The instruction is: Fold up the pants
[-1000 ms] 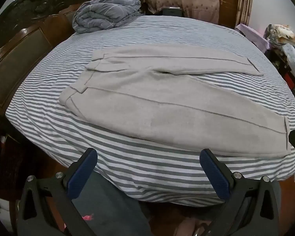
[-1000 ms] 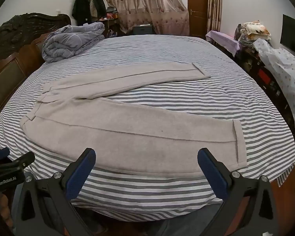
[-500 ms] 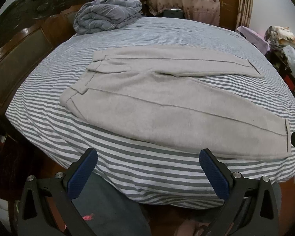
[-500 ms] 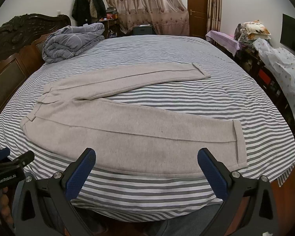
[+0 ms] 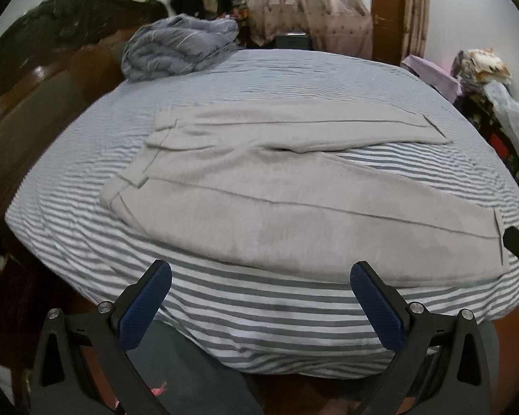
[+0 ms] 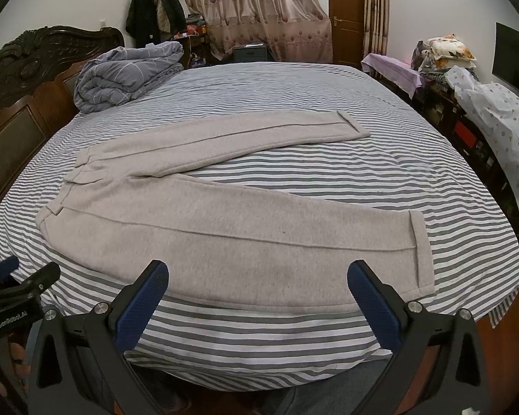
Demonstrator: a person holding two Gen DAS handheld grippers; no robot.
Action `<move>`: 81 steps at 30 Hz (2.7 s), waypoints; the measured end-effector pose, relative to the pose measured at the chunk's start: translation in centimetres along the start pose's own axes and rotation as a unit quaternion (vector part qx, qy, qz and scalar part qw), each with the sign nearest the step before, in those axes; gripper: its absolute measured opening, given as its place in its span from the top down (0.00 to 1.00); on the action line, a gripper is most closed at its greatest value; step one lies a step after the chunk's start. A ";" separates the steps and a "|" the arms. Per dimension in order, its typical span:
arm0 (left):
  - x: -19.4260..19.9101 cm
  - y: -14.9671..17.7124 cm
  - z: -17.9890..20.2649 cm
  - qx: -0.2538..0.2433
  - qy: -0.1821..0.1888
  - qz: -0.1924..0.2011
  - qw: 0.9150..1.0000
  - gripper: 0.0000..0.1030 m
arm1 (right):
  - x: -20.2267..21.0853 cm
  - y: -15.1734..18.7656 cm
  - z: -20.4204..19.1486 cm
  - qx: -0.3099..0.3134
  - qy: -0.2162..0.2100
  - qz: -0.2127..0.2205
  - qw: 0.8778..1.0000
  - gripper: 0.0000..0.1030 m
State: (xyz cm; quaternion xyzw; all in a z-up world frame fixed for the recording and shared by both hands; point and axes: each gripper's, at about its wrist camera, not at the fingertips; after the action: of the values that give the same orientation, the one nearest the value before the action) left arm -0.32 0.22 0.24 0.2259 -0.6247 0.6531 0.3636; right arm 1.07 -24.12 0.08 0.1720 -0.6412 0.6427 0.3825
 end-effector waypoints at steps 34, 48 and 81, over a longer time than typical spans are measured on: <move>-1.4 0.4 -0.6 0.018 -0.004 -0.044 0.999 0.01 | -0.9 0.4 1.1 -0.001 0.015 -0.005 1.000 0.00; -1.8 -0.2 -1.1 0.017 -0.003 -0.043 0.999 0.01 | -1.0 0.5 1.1 0.003 0.019 -0.008 1.000 0.00; -7.2 -12.4 -15.5 0.045 -0.014 0.000 0.999 0.01 | -6.6 -11.6 -3.1 0.123 -0.084 -0.016 0.989 0.03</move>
State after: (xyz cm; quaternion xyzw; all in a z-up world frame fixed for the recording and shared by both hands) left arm 16.10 13.51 1.08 0.2510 -0.5999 0.6770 0.3446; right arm 14.47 -24.32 3.02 0.2813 -0.5844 0.6934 0.3139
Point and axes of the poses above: each gripper's, at about its wrist camera, not at the fingertips, and x roughly against the way its jaws point, z to its right, y to its underside, and after that the axes turned 12 degrees about y, right-handed
